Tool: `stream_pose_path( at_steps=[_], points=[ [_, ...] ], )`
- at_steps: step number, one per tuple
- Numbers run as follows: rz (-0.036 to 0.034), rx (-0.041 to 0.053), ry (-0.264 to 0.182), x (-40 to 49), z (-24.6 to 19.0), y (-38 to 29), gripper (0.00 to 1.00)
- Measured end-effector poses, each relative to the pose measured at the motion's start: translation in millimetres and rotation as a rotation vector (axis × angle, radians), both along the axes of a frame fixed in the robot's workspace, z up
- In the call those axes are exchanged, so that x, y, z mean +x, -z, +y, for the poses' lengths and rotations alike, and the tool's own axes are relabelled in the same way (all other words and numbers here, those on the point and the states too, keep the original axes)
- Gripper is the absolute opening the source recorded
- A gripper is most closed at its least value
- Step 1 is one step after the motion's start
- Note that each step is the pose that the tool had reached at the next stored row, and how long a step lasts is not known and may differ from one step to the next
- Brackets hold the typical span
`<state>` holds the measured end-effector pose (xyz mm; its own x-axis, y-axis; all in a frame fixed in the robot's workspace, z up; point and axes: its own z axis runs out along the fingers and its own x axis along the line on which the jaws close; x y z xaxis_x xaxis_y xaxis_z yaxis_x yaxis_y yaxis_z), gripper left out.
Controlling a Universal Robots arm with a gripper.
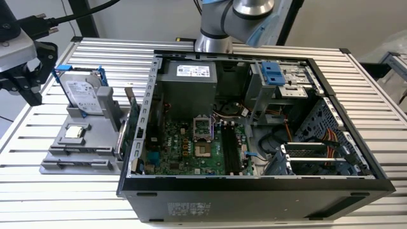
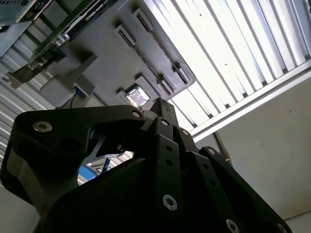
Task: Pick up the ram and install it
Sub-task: 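Pick up the ram and move it above insertion slot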
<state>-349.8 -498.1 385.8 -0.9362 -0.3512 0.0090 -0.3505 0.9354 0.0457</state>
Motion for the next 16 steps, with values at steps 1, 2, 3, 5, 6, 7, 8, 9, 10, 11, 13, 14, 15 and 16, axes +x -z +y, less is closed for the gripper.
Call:
stream_pose_path(
  at_steps=[1, 2, 3, 5, 6, 7, 8, 9, 10, 11, 13, 14, 15, 16],
  points=[
    [0.0, 0.0001, -0.005, 0.0, 0.0, 0.0, 0.0],
    [0.0, 0.0, -0.01, 0.0, 0.0, 0.0, 0.0],
    [0.0, 0.0, -0.015, 0.0, 0.0, 0.0, 0.0],
    [0.0, 0.0, -0.024, 0.0, 0.0, 0.0, 0.0],
    [0.0, 0.0, -0.029, 0.0, 0.0, 0.0, 0.0],
    [0.0, 0.0, -0.034, 0.0, 0.0, 0.0, 0.0],
    [0.0, 0.0, -0.039, 0.0, 0.0, 0.0, 0.0],
    [-0.0001, 0.0001, -0.044, 0.1, -0.1, 0.0, 0.0],
    [0.0, 0.0, -0.049, 0.1, -0.1, 0.0, 0.0],
    [0.0, 0.0, -0.055, 0.1, -0.1, 0.0, 0.0],
    [0.0, 0.0, -0.064, 0.0, -0.1, 0.0, 0.0],
    [0.0, 0.0, -0.069, -0.1, 0.0, 0.0, 0.0],
    [0.0, 0.0, -0.073, -0.1, 0.0, 0.0, 0.0],
    [0.0, 0.0, -0.079, -0.1, 0.0, 0.0, 0.0]
  ],
)
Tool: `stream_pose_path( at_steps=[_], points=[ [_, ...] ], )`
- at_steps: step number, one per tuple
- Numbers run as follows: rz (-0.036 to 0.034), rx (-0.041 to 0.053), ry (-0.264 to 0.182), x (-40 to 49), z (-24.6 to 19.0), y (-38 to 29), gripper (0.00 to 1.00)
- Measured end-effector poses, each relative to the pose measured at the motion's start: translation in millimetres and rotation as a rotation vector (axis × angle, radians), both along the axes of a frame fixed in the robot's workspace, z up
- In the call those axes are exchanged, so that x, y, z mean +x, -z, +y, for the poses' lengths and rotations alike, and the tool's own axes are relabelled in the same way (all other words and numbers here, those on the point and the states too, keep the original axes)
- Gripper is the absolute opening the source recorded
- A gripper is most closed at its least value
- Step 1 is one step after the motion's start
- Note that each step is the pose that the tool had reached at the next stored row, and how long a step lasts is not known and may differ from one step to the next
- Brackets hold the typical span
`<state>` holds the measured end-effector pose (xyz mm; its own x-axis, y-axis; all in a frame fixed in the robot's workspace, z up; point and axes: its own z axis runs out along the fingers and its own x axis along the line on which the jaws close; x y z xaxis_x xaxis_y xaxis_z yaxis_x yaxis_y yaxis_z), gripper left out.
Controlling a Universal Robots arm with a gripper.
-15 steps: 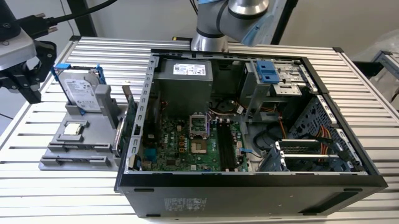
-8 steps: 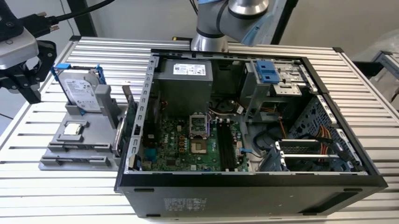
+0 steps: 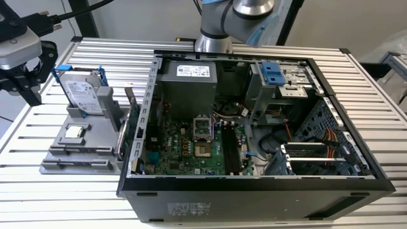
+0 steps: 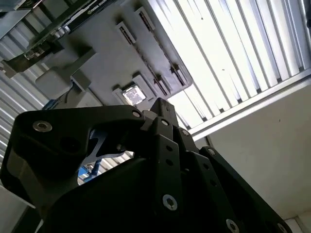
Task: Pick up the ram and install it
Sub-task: 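Pick up the ram and move it above insertion slot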
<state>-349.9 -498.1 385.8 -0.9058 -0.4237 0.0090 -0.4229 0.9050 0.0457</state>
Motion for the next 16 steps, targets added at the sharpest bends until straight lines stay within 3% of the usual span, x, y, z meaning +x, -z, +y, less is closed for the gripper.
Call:
stream_pose_path(
  at_steps=[16],
  points=[
    [0.0, 0.0, -0.05, -0.1, 0.0, 0.0, 0.0]
  ],
)
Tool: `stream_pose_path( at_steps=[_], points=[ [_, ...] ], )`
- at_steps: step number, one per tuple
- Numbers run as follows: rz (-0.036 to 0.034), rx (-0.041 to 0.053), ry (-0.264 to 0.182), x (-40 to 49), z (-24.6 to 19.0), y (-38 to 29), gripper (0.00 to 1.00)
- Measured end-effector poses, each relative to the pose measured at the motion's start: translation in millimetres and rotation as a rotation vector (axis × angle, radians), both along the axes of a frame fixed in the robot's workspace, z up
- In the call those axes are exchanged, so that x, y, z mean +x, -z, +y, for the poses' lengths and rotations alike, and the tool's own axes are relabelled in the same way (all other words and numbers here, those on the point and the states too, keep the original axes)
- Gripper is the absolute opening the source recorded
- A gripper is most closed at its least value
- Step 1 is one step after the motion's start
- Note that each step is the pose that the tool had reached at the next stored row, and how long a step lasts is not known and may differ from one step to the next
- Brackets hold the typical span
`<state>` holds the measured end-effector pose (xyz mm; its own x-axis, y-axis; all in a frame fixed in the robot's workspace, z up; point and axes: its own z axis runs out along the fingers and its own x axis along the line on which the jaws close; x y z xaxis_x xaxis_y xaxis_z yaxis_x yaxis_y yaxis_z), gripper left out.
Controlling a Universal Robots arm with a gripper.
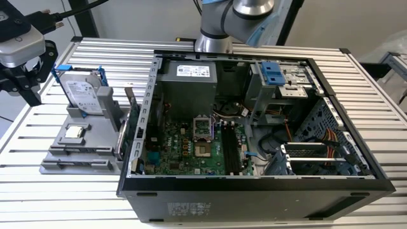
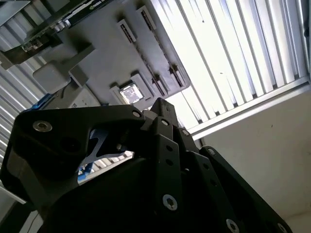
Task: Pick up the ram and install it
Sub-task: 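Pick up the ram and move it above insertion slot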
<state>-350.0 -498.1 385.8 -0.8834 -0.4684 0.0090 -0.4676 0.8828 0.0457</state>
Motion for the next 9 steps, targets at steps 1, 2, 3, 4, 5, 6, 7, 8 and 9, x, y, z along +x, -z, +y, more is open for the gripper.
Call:
stream_pose_path(
  at_steps=[1, 2, 3, 4, 5, 6, 7, 8, 9],
  points=[
    [0.0, 0.0, 0.0, 0.0, 0.0, 0.0, 0.0],
    [0.0, 0.0, 0.0, 0.0, 0.0, 0.0, 0.0],
    [0.0, 0.0, 0.0, 0.0, 0.0, 0.0, 0.0],
    [0.0, 0.0, 0.0, 0.0, 0.0, 0.0, 0.0],
    [0.0, 0.0, 0.0, 0.0, 0.0, 0.0, 0.0],
    [0.0, 0.0, 0.0, 0.0, 0.0, 0.0, 0.0],
    [0.0, 0.0, -0.001, 0.0, 0.0, 0.0, 0.0],
    [0.0, 0.0, -0.003, 0.0, 0.0, 0.0, 0.0],
    [-0.0001, 0.0001, -0.005, 0.0, 0.0, 0.0, 0.0]
  ],
)
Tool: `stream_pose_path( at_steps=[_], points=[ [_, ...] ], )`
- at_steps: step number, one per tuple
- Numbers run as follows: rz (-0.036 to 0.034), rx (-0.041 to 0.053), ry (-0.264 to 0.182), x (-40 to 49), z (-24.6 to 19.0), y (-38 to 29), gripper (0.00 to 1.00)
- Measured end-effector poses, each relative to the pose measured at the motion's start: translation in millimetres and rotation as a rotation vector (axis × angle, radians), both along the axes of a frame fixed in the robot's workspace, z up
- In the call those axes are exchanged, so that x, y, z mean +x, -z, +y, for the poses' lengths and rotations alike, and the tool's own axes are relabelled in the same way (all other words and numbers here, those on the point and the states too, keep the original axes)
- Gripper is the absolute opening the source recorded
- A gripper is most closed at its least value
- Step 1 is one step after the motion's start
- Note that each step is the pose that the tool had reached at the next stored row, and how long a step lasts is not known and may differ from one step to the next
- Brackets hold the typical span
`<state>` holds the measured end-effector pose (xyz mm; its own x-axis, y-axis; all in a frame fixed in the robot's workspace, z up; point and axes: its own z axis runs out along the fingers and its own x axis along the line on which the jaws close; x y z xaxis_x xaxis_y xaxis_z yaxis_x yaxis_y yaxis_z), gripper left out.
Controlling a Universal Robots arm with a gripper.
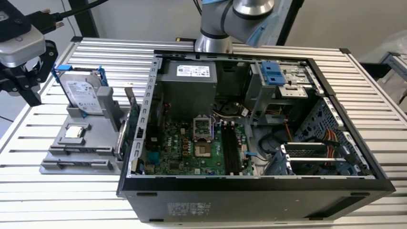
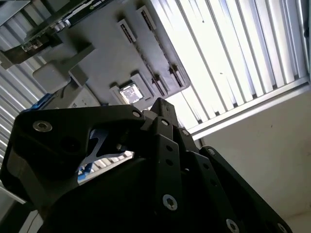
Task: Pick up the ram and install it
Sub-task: 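Pick up the ram and move it above insertion slot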
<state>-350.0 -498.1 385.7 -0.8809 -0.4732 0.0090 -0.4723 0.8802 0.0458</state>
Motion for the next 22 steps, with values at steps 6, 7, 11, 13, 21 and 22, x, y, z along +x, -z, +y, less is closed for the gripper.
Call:
stream_pose_path(
  at_steps=[6, 7, 11, 13, 21, 22],
  points=[
    [0.0, 0.0, -0.029, 0.0, 0.0, 0.0, 0.0],
    [0.0, 0.0, -0.035, 0.0, 0.0, 0.0, 0.0],
    [0.0, 0.0, -0.06, 0.0, 0.0, 0.0, 0.0],
    [0.0, -0.0001, -0.072, -0.1, 0.0, 0.0, 0.0],
    [0.0001, 0.0, -0.124, -0.1, 0.0, 0.0, 0.0],
    [0.0, -0.0001, -0.132, 0.0, 0.0, 0.0, 0.0]
  ],
)
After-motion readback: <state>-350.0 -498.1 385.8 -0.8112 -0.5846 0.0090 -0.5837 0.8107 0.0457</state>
